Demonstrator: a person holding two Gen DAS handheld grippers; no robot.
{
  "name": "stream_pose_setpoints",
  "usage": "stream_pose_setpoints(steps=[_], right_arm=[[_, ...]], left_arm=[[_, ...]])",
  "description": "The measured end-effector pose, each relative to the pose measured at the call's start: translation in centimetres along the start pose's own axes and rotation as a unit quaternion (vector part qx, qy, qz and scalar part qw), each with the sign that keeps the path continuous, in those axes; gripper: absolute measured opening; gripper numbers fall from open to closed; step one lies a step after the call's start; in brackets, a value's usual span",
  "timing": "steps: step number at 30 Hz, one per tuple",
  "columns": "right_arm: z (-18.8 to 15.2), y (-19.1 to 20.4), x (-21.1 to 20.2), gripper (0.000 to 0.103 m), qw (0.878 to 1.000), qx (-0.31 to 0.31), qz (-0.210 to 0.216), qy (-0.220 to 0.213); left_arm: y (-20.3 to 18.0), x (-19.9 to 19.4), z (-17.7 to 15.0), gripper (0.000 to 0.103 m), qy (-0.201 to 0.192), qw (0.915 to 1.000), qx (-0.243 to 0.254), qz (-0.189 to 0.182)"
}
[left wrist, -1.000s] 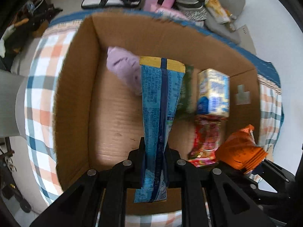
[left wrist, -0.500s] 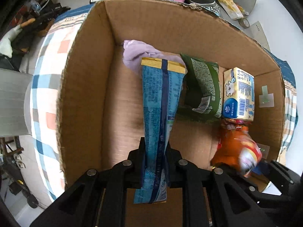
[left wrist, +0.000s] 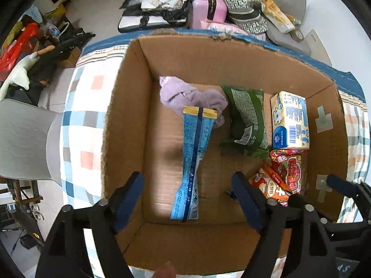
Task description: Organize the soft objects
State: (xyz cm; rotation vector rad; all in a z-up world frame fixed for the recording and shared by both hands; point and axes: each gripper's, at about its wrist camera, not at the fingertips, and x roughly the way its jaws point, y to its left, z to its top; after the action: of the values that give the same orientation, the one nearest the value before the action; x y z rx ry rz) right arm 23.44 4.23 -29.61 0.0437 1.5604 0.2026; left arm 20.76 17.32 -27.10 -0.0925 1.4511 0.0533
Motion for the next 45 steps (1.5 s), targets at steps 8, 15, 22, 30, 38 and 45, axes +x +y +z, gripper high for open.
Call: stream_pose_setpoints(steps=[8,15,22,30,38,45], right_arm=[[-0.6,-1.6,-1.6,0.103,0.998,-0.003,-0.049,-0.027],[-1.7,-2.0,-3.0,0.103,0.998,0.003,-0.055,-0.044],[-4.3,-1.9,-8.5,0.103,0.994,0.0,-0.056,-0.092],[-8.6,-1.0,-18.0,0.103,0.984,-0.014,-0.058,-0.167],[-13.0,-0.2,-25.6,0.103,0.974,-0.023,-0.051,-0.219],[-16.7,-0.2,-30.4,0.103,0.965,-0.021,-0.054,-0.255]], left_arm=[[0.6,-0.9,-1.0,0.089,-0.017,0.9997,-0.016,-0.002],[0.0,-4.3,-2.4,0.089,-0.05,0.9986,-0.019,-0.002],[-0.8,-11.3,-4.6,0.089,-0.112,0.9936,-0.015,-0.005],[-1.6,-20.0,-8.0,0.089,-0.164,0.9863,-0.008,-0.017],[-2.2,-26.1,-11.8,0.089,-0.197,0.9802,-0.013,-0.013],[-2.7,-28.7,-14.2,0.089,-0.209,0.9779,-0.013,-0.002]])
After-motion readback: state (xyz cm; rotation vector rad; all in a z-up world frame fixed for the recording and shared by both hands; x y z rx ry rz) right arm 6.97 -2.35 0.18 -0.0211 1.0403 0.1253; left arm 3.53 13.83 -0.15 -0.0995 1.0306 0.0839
